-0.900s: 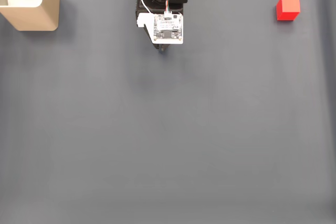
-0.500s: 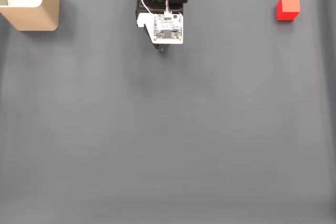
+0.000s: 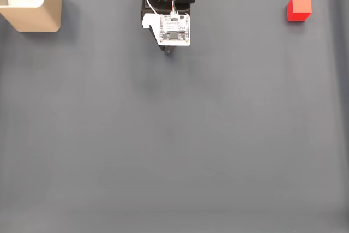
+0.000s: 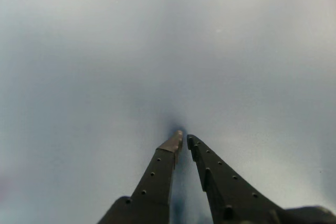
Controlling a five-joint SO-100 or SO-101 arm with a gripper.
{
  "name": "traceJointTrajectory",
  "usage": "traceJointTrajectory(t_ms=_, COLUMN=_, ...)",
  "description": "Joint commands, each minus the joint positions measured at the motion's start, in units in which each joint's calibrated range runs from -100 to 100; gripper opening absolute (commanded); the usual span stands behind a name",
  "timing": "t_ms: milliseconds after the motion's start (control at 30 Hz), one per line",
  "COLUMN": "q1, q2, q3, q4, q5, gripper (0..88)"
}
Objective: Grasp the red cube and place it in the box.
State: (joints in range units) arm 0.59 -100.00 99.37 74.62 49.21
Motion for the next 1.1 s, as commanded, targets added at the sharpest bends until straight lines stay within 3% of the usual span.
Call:
traceJointTrajectory(t_ms=0, q1=-0.24, q2=0.09, q3=0.45, q4=1.2, q5=-0.29, gripper=0.3)
traceJointTrajectory(t_ms=767, q1=-0.17, q2=0.09, q3=0.45, q4=1.03, q5=-0.34, gripper=0.0)
traceJointTrajectory(t_ms=1067, q1=-0.03, q2=0.09, q3=0.45, q4=-5.2, q5=-0.44, gripper=0.0)
